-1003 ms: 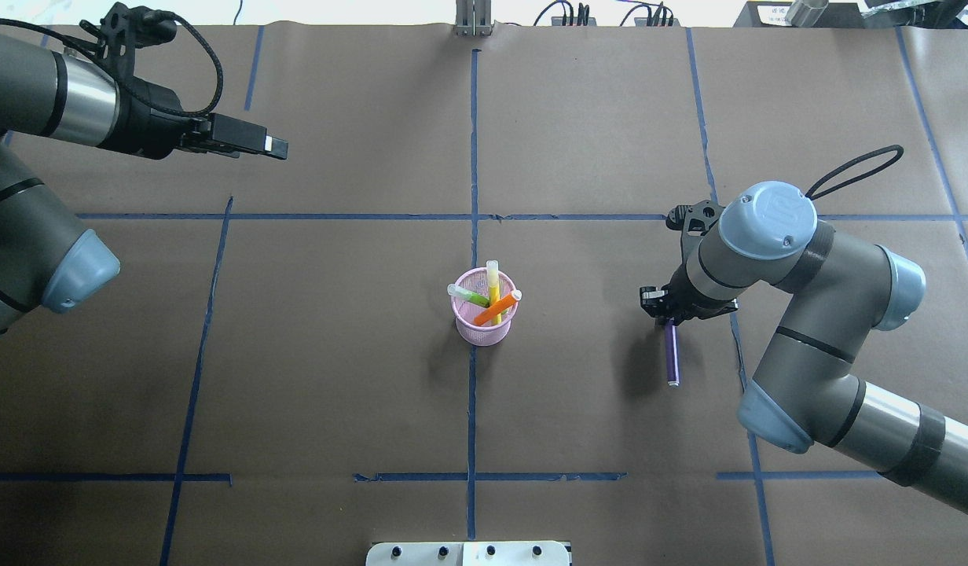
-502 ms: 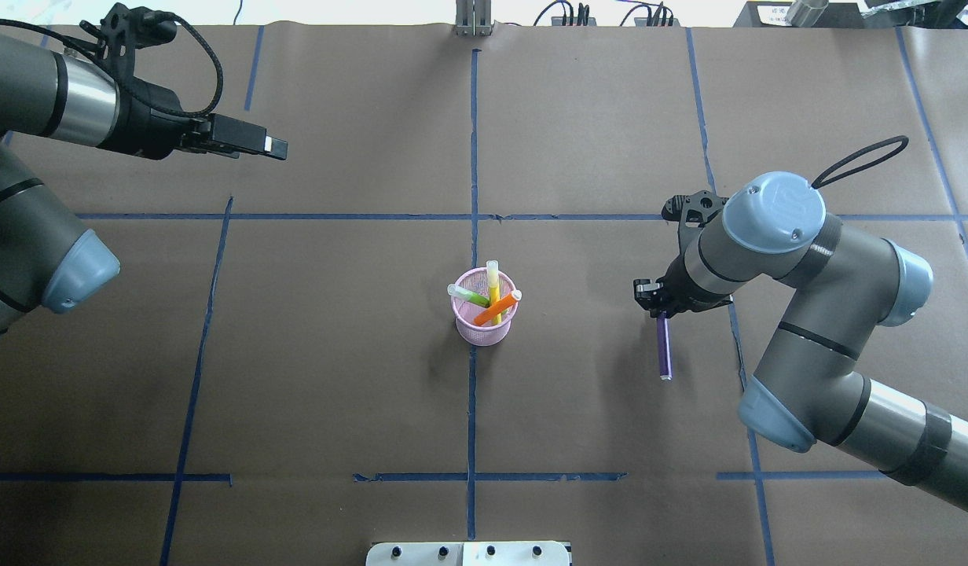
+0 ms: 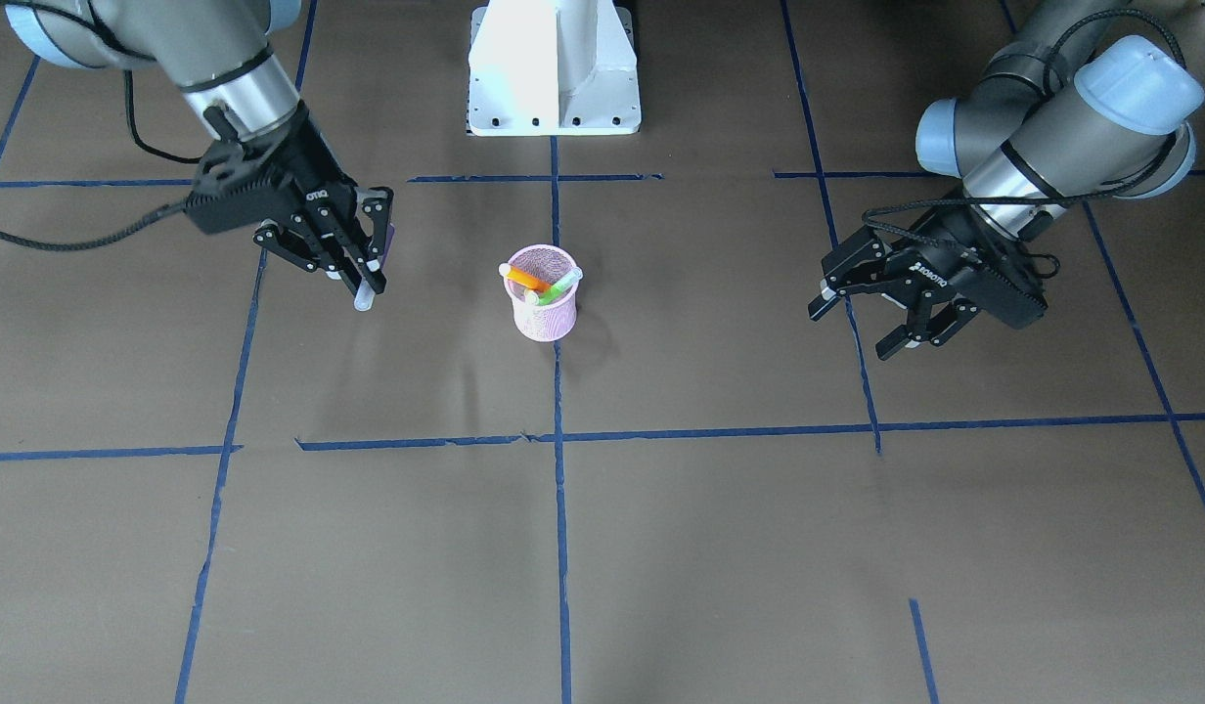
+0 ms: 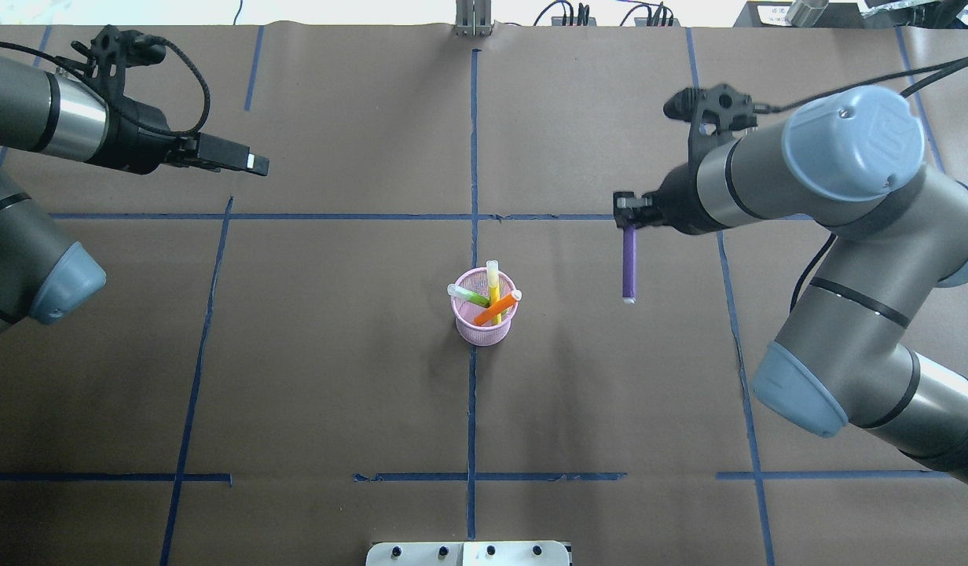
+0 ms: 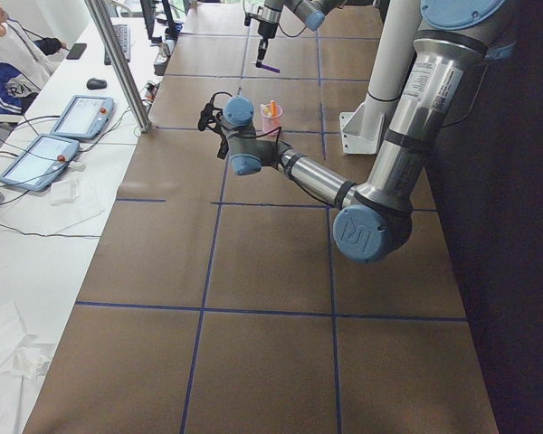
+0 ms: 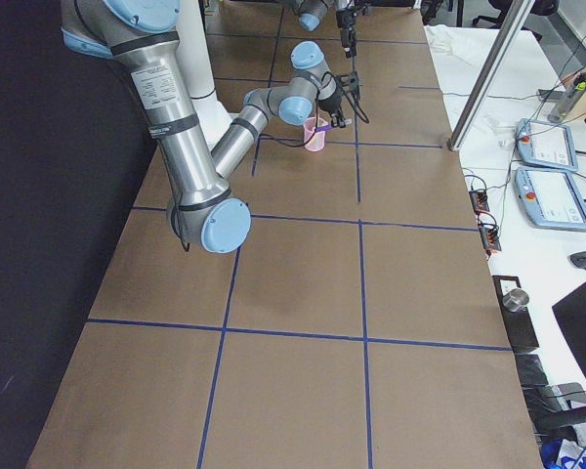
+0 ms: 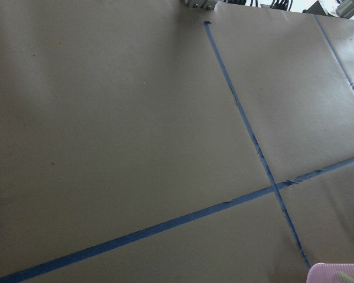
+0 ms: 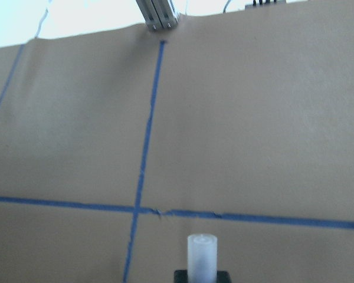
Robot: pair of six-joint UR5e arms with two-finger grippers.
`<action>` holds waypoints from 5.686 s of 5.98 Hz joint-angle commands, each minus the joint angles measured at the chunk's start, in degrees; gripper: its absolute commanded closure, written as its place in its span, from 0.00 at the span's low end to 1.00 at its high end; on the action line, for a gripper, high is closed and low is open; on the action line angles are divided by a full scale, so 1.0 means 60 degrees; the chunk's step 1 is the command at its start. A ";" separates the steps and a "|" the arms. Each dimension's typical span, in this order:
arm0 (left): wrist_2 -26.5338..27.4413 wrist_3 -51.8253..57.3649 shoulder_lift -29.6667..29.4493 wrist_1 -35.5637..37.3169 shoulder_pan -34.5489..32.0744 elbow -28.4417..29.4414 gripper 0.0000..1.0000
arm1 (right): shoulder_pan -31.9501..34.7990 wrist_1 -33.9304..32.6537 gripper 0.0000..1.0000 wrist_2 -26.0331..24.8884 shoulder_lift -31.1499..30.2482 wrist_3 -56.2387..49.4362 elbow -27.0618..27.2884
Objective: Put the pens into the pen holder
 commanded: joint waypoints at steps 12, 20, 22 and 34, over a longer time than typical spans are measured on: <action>-0.0616 0.5953 0.1013 0.5124 -0.2515 -0.0064 0.00 | -0.4623 0.3292 1.00 -0.8156 0.0778 -0.1467 -0.1873; -0.0572 0.5953 0.1013 0.5094 -0.2471 0.0141 0.00 | -0.4843 0.3324 1.00 -0.8081 0.0806 -0.1790 -0.2416; -0.0572 0.5953 0.1028 0.5080 -0.2471 0.0142 0.00 | -0.4814 0.3339 1.00 -0.8125 0.0822 -0.1775 -0.2577; -0.0616 0.6607 0.0998 0.5675 -0.2777 0.0142 0.00 | -0.1456 0.1458 0.00 -0.2005 0.0459 -0.1805 -0.0693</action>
